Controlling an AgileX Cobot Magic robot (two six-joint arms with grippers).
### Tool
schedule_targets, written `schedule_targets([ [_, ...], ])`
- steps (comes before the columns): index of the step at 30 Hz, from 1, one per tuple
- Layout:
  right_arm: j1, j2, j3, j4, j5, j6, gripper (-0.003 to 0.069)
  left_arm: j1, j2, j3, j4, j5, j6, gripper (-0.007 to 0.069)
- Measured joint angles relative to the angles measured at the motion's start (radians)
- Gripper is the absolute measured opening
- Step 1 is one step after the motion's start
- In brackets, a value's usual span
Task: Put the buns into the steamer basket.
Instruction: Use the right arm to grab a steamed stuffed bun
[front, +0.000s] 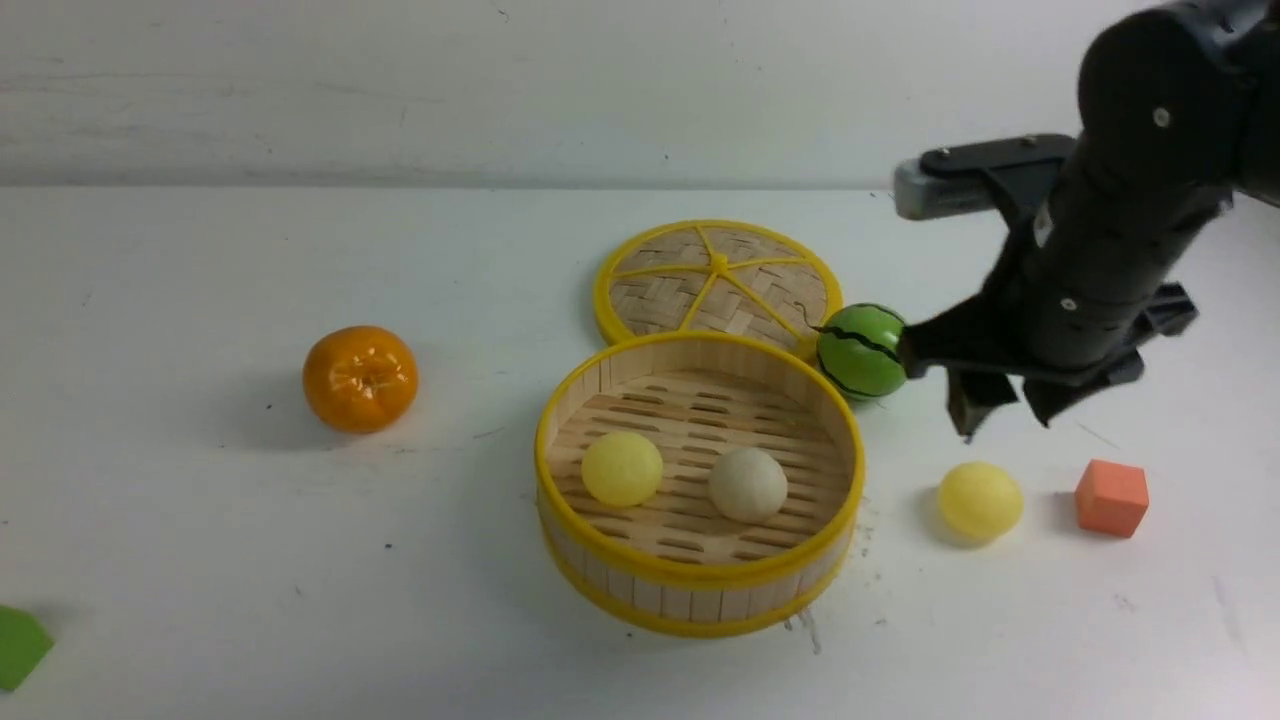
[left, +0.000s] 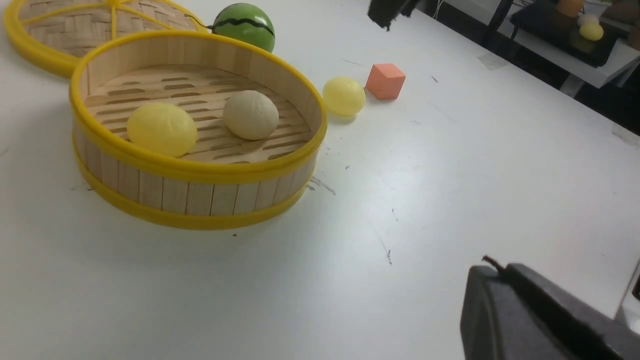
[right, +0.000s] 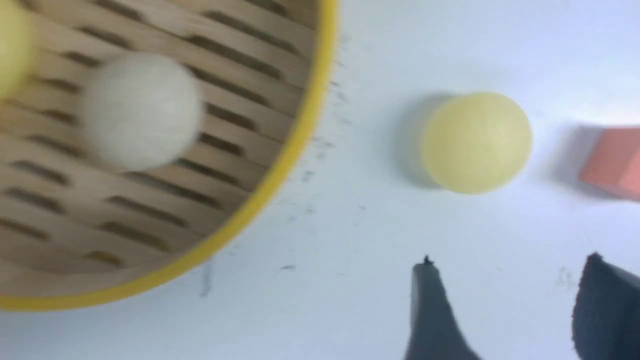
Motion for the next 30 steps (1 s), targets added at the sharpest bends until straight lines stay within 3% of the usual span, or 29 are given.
schedule_targets([
  [1,-0.026,0.014,0.04,0.003,-0.032,0.01,0.0307,0.0,0.0,0.0,0.0,0.0,0.0,0.0],
  [4,-0.065,0.057,0.072,0.045,-0.102,0.014,0.0231,0.0,0.0,0.0,0.0,0.0,0.0,0.0003],
  [6,-0.085,0.081,0.072,0.081,-0.137,0.003,0.0214,0.0,0.0,0.0,0.001,0.0,0.0,0.0004],
  [15,-0.185,0.168,0.07,0.188,-0.195,-0.086,0.0259,0.0,0.0,0.0,0.003,0.0,0.0,0.0013],
  [30,-0.19,0.179,0.01,0.242,-0.202,-0.123,0.0262,0.0,0.0,0.0,0.022,0.0,0.0,0.0022],
])
